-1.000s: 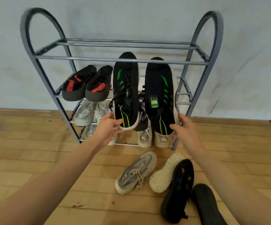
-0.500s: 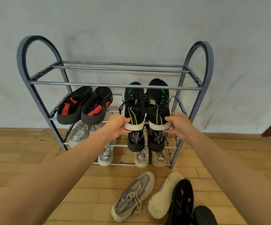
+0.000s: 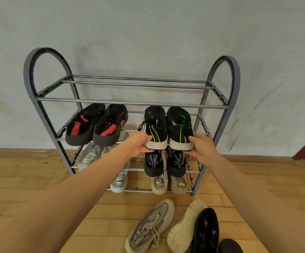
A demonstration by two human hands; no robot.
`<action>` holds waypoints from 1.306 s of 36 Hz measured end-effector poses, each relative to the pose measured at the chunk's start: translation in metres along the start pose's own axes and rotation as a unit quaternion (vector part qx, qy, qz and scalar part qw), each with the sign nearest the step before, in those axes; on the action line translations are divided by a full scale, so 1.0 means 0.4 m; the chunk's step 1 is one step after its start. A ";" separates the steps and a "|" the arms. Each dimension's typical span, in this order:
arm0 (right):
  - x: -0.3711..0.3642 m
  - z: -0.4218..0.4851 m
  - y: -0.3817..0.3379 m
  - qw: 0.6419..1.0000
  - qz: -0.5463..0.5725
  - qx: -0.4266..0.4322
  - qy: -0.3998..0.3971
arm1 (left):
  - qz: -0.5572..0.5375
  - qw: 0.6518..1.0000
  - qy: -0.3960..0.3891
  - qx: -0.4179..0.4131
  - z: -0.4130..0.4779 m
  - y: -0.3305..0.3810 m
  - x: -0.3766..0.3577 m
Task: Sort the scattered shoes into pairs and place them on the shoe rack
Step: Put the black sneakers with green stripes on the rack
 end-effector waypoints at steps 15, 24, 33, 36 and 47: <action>0.021 -0.021 -0.006 0.997 -0.045 -0.005 0.057 | 0.050 0.997 0.051 -0.013 0.010 -0.002 -0.001; 0.029 -0.069 -0.002 0.990 -0.135 -0.001 0.044 | 0.067 0.996 0.029 -0.047 -0.030 -0.015 0.013; 0.040 -0.163 0.065 0.933 -0.340 0.085 0.081 | 0.157 0.984 -0.003 -0.079 -0.133 -0.123 0.023; 0.037 -0.174 0.156 0.894 -0.442 0.051 0.043 | 0.280 0.956 -0.045 -0.080 -0.162 -0.207 0.029; 0.164 0.038 0.583 0.784 -0.599 -0.157 -0.036 | 0.487 0.856 -0.172 0.024 -0.102 -0.621 0.110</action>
Point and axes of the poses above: each hand's wrist, its own z-axis towards the middle knuckle, its own x-axis out of the back of the hand, y = z × x, the point moved 9 cm from there along z, towards the middle knuckle, and after that the axes turned 13 degrees about -x, right-handed, at the moved point
